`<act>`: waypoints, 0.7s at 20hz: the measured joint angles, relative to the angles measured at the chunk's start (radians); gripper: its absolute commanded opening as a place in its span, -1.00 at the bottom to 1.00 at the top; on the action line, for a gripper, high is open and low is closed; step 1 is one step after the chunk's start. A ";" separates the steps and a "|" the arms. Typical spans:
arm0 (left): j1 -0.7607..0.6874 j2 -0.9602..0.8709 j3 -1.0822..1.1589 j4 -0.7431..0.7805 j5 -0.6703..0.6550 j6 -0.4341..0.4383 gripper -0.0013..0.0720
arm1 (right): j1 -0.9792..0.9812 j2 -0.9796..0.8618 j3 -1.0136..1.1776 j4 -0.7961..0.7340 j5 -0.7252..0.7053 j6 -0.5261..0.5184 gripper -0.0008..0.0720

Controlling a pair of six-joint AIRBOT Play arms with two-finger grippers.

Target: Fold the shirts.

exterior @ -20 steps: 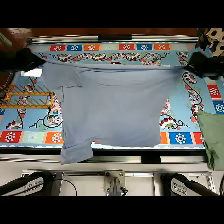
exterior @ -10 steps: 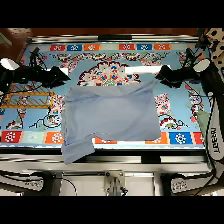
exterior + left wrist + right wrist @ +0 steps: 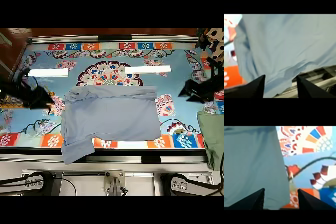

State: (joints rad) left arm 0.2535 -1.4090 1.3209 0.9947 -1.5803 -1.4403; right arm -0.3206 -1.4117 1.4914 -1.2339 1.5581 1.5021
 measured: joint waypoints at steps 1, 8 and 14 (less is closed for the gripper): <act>0.013 0.045 -0.106 0.012 0.009 0.015 0.45 | -0.023 0.030 -0.045 -0.016 0.015 -0.008 0.49; 0.047 0.178 -0.612 0.035 0.195 0.111 0.40 | -0.081 0.150 -0.268 -0.002 -0.005 -0.065 0.49; 0.052 0.146 -0.697 0.004 0.348 0.126 0.23 | -0.086 0.164 -0.298 0.031 -0.048 -0.071 0.57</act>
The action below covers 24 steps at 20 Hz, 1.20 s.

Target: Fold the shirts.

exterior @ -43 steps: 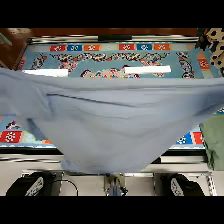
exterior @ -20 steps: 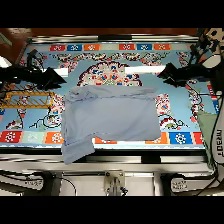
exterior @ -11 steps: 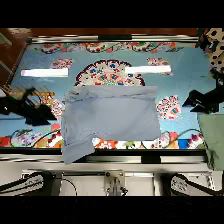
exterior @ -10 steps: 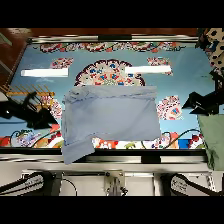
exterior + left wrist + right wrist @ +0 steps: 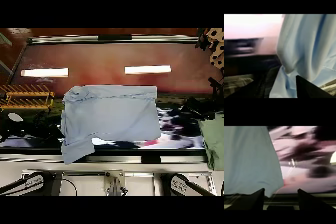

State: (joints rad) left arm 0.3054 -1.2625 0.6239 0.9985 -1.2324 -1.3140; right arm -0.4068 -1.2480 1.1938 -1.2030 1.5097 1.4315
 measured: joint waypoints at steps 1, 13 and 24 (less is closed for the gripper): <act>0.000 -0.009 -0.004 -0.008 0.008 -0.001 0.17 | 0.000 0.000 -0.003 0.000 0.002 0.003 0.73; -0.037 -0.005 -0.016 -0.029 0.100 0.062 -0.89 | -0.001 0.004 -0.372 0.120 -0.003 -0.051 0.73; -0.038 0.127 0.006 -0.048 0.068 0.072 -0.89 | 0.151 0.004 -0.608 0.260 -0.359 -0.026 -0.80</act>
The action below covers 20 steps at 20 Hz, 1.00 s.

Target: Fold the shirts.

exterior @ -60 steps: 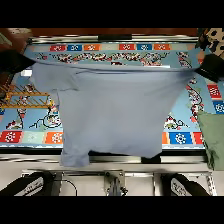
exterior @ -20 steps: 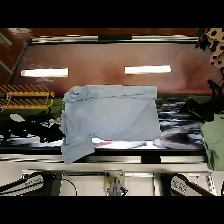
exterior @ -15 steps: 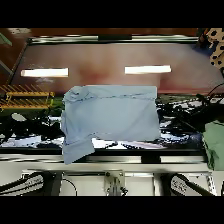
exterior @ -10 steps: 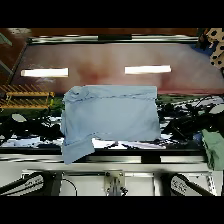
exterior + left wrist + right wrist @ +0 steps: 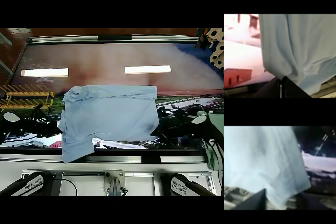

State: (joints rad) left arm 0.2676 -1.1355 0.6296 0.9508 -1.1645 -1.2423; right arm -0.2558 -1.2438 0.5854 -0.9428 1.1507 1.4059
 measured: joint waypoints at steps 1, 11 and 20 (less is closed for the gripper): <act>0.000 0.002 0.015 0.000 -0.002 0.000 -0.89 | 0.022 0.000 -0.002 -0.006 -0.045 0.019 -0.84; -0.003 0.140 0.737 -0.091 -0.079 0.000 -0.89 | 0.082 0.298 0.616 -0.049 0.083 -0.169 -0.84; -0.003 0.391 1.332 -0.145 0.074 -0.086 -0.89 | 0.085 0.531 1.293 -0.108 -0.053 -0.049 -0.84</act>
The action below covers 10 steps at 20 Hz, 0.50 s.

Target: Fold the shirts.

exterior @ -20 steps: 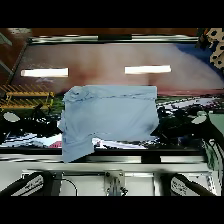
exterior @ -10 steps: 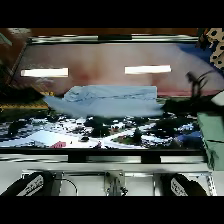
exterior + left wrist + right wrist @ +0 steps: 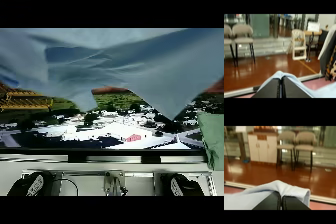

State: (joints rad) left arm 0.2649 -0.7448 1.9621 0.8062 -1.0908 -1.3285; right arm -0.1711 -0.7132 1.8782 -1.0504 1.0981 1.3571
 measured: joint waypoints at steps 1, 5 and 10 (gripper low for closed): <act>0.000 0.018 0.015 0.016 0.000 -0.014 -0.89 | 0.000 0.012 0.020 -0.016 0.028 0.019 -0.84; 0.000 0.061 0.043 0.087 -0.067 -0.055 -0.89 | 0.000 0.046 0.057 -0.092 0.212 0.072 -0.84; 0.000 0.056 -0.011 0.196 -0.210 -0.085 -0.89 | 0.000 -0.009 0.065 -0.217 0.459 0.125 -0.84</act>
State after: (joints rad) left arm 0.2646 -0.6884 1.9507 1.0023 -1.3010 -1.4136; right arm -0.1711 -0.7223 1.9434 -1.2675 1.5570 1.4818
